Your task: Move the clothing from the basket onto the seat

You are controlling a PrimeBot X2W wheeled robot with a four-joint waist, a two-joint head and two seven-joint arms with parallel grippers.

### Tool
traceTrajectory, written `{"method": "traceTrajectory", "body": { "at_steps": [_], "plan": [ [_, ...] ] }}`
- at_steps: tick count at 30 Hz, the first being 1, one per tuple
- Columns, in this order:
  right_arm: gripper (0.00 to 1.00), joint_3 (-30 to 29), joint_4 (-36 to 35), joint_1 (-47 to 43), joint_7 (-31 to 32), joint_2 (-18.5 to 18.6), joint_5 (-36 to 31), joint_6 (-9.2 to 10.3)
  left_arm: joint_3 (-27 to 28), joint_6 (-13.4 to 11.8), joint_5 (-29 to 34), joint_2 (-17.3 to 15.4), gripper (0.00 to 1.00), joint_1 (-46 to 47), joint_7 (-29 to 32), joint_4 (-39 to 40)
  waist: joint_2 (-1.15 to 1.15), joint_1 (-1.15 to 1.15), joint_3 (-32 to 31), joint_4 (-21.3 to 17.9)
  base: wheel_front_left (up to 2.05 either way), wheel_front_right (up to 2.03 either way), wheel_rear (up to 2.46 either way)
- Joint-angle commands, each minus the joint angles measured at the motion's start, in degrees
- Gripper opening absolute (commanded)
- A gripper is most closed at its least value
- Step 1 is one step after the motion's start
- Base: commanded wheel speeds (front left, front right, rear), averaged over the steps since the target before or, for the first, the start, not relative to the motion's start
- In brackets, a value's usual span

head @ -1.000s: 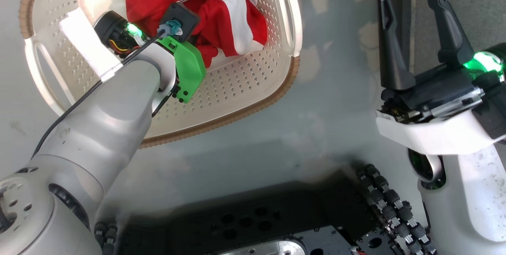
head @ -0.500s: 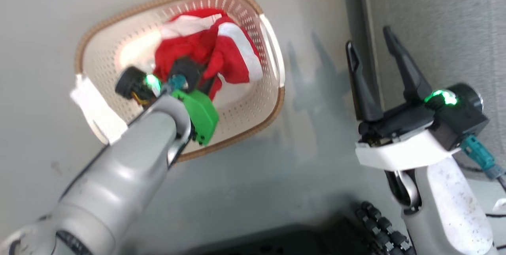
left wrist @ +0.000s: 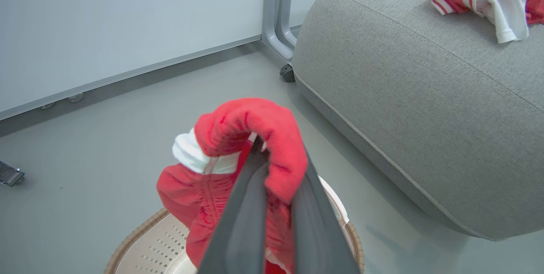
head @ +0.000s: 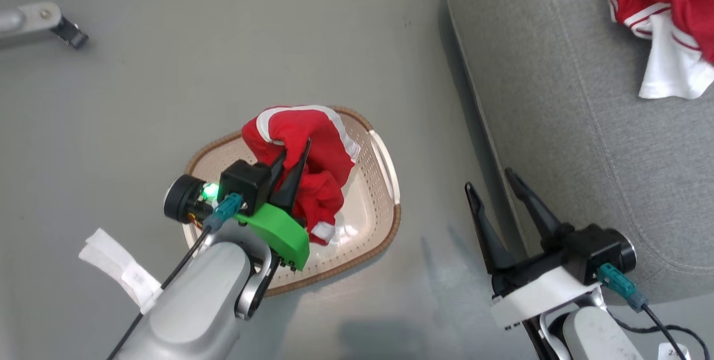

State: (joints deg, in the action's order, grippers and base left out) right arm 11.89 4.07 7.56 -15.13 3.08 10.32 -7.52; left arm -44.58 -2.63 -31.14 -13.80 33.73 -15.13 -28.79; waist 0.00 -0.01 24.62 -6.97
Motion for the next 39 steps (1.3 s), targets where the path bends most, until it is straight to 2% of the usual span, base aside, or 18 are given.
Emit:
{"method": "traceTrajectory", "body": {
  "at_steps": [1,8,17,23,30,39],
  "plan": [
    [1.00,0.22,0.89,-2.28,-0.03,0.41,0.44,0.06,0.99,-0.31,1.06,-0.18,0.00,-2.87,-0.01,1.22,0.00,0.01,-15.24,0.72,0.00,0.00,0.00],
    [1.00,1.85,3.77,-7.13,-0.03,0.83,1.25,0.06,5.69,-0.71,3.59,-0.49,0.00,-9.12,-0.02,7.36,0.00,0.01,-22.24,0.05,0.00,0.00,0.00],
    [1.00,2.88,4.53,-8.84,-0.03,0.74,1.89,0.06,7.93,-1.26,5.13,-0.72,0.00,-11.33,-0.02,12.68,0.00,0.01,-23.96,-0.23,0.00,0.00,0.00],
    [1.00,5.68,4.75,-8.15,-0.03,0.86,2.04,0.06,6.94,-1.64,5.27,0.21,0.00,-11.19,0.43,15.15,0.00,0.01,-24.41,0.34,0.00,0.00,0.00],
    [1.00,13.27,5.18,-2.88,-0.03,0.57,3.31,0.06,4.64,-1.90,5.62,2.09,0.00,-9.72,2.78,18.67,0.00,0.01,-24.72,0.81,0.00,0.00,0.00],
    [1.00,17.63,7.57,3.68,-0.03,-0.11,6.23,0.06,1.61,0.02,4.30,5.32,0.00,-7.96,5.34,22.11,0.00,0.01,-24.84,1.70,0.00,0.00,0.00]
  ]
}}
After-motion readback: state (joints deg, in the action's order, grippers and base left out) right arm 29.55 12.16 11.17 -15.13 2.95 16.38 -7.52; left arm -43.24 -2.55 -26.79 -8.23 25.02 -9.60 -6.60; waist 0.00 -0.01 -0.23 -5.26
